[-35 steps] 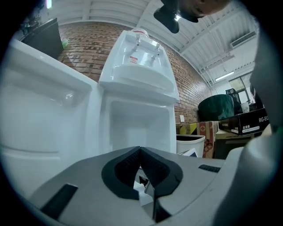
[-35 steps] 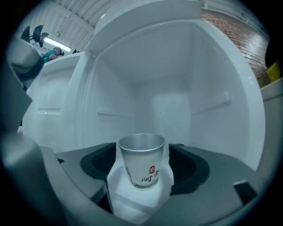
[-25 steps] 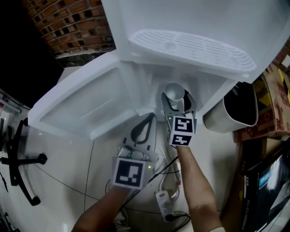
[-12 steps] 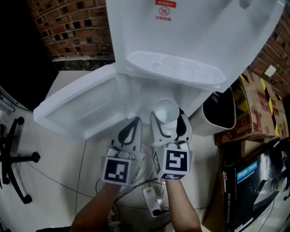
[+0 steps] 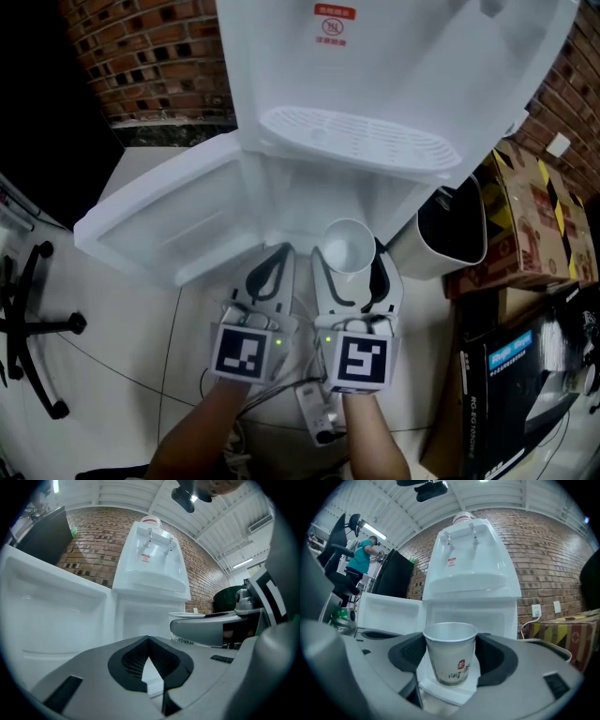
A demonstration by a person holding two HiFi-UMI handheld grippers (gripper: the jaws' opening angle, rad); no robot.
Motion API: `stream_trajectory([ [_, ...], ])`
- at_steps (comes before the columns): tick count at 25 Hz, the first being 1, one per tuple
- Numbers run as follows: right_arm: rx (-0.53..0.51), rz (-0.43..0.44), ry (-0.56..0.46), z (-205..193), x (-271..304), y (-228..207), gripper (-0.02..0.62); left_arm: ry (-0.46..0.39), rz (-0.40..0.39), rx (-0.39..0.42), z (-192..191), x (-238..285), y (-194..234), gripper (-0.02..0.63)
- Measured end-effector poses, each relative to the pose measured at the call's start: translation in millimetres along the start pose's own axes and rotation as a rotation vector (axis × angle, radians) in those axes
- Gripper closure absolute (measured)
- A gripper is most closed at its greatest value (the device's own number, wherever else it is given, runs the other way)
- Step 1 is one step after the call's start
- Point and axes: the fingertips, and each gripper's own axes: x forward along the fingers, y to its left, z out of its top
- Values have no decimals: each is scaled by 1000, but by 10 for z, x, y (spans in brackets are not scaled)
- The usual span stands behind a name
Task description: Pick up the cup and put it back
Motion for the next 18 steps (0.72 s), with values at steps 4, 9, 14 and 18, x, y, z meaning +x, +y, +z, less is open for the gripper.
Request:
stream_trajectory([
  [4, 3, 2, 0, -40, 5, 14, 259, 5, -15, -1, -8, -7, -39, 606],
  [9, 7, 1, 1, -70, -6, 4, 259, 2, -15, -11, -26, -30, -60, 606],
  [14, 10, -6, -2, -119, 26, -39, 259, -4, -16, -14, -35, -29, -85, 606],
  [18, -6, 3, -13, -244, 161, -76, 259, -8, -6, -9, -62, -35, -57, 606],
])
